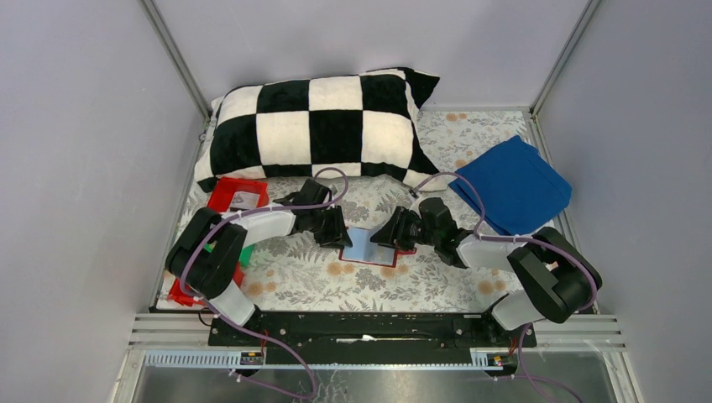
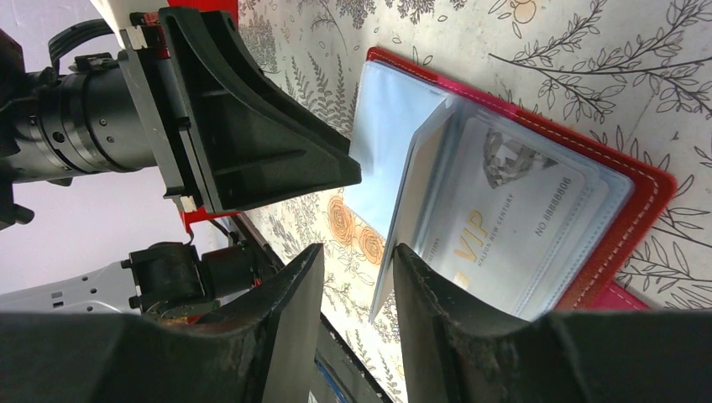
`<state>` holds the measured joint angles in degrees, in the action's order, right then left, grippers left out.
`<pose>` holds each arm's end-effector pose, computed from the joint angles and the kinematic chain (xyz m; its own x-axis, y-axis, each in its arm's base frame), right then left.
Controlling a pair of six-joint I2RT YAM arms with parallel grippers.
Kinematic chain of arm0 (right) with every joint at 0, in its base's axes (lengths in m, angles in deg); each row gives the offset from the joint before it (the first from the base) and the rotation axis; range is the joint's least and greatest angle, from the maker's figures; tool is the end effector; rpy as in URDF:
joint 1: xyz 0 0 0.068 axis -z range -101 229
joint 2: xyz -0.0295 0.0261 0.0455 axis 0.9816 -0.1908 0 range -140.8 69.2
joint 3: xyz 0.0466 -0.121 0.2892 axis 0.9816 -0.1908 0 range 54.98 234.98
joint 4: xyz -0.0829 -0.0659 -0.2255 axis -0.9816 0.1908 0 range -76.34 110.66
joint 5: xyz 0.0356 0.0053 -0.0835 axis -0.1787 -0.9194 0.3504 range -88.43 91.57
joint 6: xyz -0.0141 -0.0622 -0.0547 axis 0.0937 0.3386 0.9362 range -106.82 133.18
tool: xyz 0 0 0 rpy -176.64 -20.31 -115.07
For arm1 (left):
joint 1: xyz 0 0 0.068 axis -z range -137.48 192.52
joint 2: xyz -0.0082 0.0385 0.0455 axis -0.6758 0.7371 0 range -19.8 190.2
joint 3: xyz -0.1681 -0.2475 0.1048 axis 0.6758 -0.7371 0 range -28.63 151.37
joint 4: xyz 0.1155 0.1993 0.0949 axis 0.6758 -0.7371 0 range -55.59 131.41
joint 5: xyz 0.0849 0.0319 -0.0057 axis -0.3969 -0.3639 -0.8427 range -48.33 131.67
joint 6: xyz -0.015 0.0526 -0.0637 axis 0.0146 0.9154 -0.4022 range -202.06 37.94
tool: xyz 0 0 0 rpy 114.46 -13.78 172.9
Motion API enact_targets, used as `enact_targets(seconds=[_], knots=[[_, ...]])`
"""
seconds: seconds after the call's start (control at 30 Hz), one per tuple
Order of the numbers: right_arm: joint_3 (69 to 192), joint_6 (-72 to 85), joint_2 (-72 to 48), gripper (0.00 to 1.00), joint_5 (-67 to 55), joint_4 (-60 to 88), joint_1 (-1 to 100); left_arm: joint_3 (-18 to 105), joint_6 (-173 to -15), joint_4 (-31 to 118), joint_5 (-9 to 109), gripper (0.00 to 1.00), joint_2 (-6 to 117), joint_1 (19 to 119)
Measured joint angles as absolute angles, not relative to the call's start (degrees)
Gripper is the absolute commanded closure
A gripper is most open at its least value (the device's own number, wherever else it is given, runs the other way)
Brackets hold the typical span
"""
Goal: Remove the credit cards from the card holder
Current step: Remove the credit card from the card holder.
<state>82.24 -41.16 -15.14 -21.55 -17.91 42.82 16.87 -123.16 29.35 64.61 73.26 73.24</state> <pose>0.2201 0.1967 0.1984 -0.8762 0.2850 -0.3887 -0.2008 0.5173 0.8319 0.2509 -0.1824 0.1697 -0.9795 -0.1221 -0.1601 -0.0053 0.8105 -0.5857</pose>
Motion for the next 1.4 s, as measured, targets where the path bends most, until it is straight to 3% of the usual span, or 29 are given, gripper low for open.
enact_targets(seconds=[0.37,0.57,0.9,1.4], knots=[[83.3,-41.3,-17.2,0.57,-22.2,-19.0,42.7,18.5,-121.7,24.4,62.4,0.60,69.1,73.2],[84.5,-41.3,-17.5,0.58,-23.2,-19.9,42.4,16.6,-123.3,30.6,65.8,0.59,63.8,73.2],[84.8,-41.6,-19.2,0.62,-23.6,-20.7,42.2,13.6,-125.8,36.9,70.5,0.61,71.6,73.2],[85.9,-42.4,-21.5,0.71,-23.7,-22.1,42.2,13.1,-126.7,38.6,71.1,0.61,72.7,72.6]])
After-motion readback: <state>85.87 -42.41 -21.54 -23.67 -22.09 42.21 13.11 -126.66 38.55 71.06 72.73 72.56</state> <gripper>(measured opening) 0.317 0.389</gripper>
